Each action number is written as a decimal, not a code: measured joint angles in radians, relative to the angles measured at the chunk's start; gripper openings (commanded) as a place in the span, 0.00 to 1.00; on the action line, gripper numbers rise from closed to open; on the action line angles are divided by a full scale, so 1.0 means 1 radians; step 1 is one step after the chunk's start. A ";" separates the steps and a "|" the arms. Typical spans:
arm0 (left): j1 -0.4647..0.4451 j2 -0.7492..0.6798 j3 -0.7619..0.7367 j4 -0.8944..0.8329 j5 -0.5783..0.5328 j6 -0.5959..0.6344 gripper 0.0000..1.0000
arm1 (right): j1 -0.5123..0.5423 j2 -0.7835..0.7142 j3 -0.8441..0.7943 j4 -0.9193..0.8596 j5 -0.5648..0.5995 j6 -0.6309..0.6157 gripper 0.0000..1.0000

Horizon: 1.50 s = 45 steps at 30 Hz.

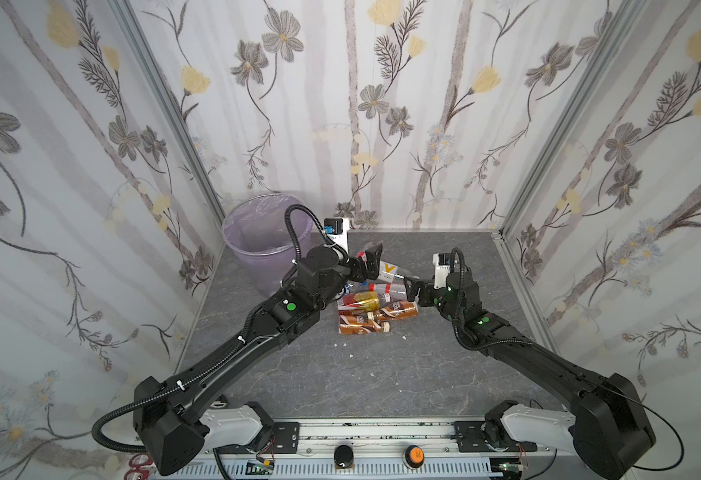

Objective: Throw the plastic bottles in the bin
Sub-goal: 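Return the left gripper to the cluster while the right gripper nears a Nescafe bottle, then lower the right gripper around the brown Nescafe bottle and close it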

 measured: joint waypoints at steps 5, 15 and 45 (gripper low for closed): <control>-0.012 0.019 -0.159 0.013 0.003 -0.087 1.00 | -0.008 0.056 -0.020 -0.067 -0.002 0.048 1.00; -0.014 0.025 -0.340 -0.006 -0.006 -0.247 1.00 | 0.006 0.108 -0.177 0.008 -0.116 0.228 1.00; -0.015 0.048 -0.378 0.011 0.108 -0.354 1.00 | -0.024 0.344 -0.211 0.330 -0.187 0.477 0.87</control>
